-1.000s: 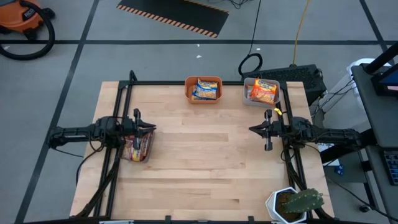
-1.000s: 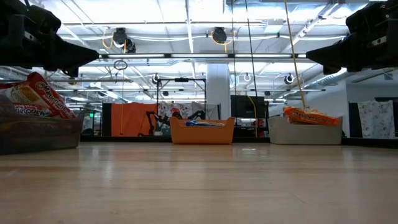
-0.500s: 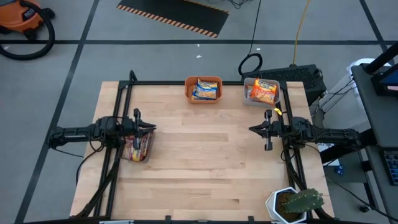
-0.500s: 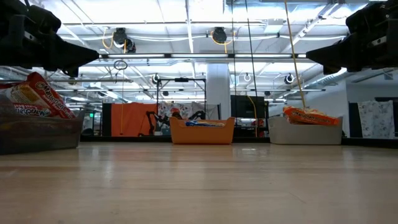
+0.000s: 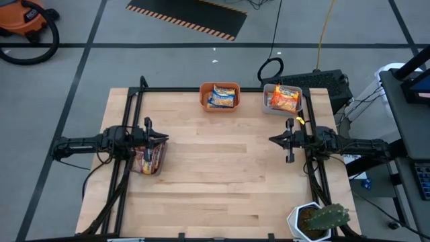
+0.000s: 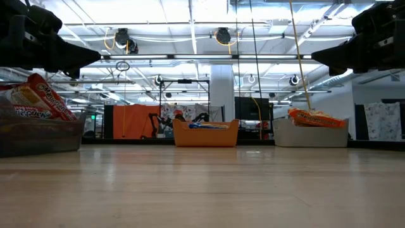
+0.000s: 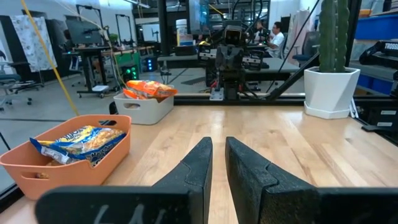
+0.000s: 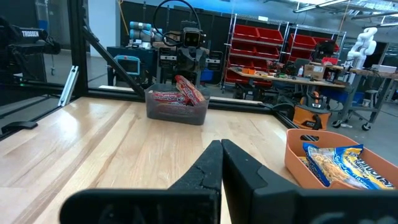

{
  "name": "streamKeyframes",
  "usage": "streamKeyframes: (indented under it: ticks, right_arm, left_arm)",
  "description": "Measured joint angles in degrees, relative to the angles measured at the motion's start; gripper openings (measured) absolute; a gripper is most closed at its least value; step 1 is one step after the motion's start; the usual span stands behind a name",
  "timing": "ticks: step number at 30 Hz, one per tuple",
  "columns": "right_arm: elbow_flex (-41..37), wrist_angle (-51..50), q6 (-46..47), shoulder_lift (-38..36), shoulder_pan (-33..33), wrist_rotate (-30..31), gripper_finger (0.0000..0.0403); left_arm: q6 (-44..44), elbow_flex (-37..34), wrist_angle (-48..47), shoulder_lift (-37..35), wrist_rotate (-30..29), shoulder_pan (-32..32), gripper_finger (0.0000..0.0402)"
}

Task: Sort Maruchan noodles
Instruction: Return to Home Position

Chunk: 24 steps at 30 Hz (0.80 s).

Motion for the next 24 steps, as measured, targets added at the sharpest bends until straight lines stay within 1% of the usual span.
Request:
streamKeyframes:
  ticks: [9, 13, 17, 24]
  right_arm:
    - [0.0, 0.0, 0.0, 0.0, 0.0, 0.0, 0.0]
    - [-0.01, 0.1, -1.67, 0.0, 0.0, -0.04, 0.0]
    - [0.0, 0.41, -0.84, -0.02, 0.0, 0.0, 0.0]
    - [-0.01, 0.05, 4.02, -0.02, 0.0, -0.04, 0.0]
  left_arm:
    - [0.0, 0.0, 0.0, 0.0, 0.0, 0.0, 0.0051]
    - [0.0, 0.0, 0.0, 0.0, 0.0, 0.0, 0.0051]
    - [0.0, 0.0, 0.0, 0.0, 0.0, 0.0, 0.0051]
    - [0.0, 0.0, 0.0, 0.0, 0.0, 0.0, 0.0051]
